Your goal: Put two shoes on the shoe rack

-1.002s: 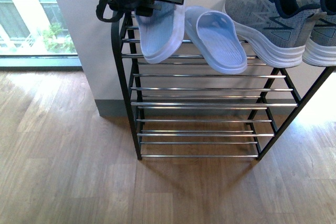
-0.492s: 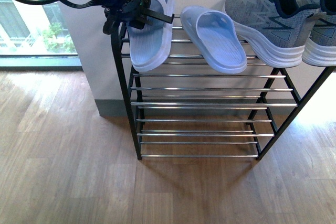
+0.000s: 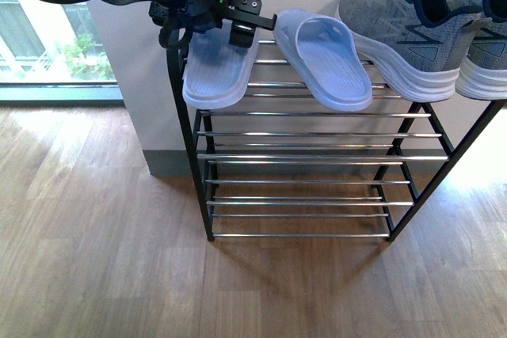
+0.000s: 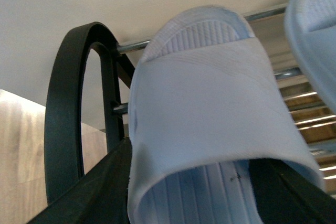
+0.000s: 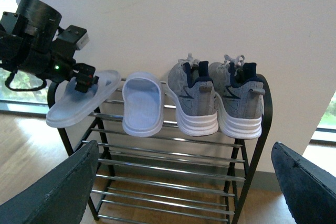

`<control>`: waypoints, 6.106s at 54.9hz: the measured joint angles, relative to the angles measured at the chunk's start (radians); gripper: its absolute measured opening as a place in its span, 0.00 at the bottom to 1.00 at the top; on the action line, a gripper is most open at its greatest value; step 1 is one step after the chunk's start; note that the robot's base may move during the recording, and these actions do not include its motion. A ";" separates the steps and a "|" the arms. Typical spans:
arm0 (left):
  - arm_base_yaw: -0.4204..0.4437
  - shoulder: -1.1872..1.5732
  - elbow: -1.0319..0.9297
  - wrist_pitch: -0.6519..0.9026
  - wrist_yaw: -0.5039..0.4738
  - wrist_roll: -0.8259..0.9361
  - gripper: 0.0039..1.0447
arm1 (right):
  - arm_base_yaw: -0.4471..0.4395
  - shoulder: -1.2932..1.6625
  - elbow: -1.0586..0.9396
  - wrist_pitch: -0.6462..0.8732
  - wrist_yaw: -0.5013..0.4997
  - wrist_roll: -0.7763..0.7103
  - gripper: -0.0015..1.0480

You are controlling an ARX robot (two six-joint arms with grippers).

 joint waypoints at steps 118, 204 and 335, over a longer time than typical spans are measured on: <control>0.388 -1.948 -1.743 0.435 0.196 0.017 0.01 | 0.000 0.000 0.000 0.000 0.000 0.000 0.91; 0.389 -2.399 -1.743 -0.027 0.196 0.017 0.86 | 0.000 0.000 0.000 0.000 0.000 0.000 0.91; 0.389 -2.399 -1.743 -0.027 0.196 0.017 0.91 | 0.000 0.001 0.000 0.000 0.000 0.000 0.91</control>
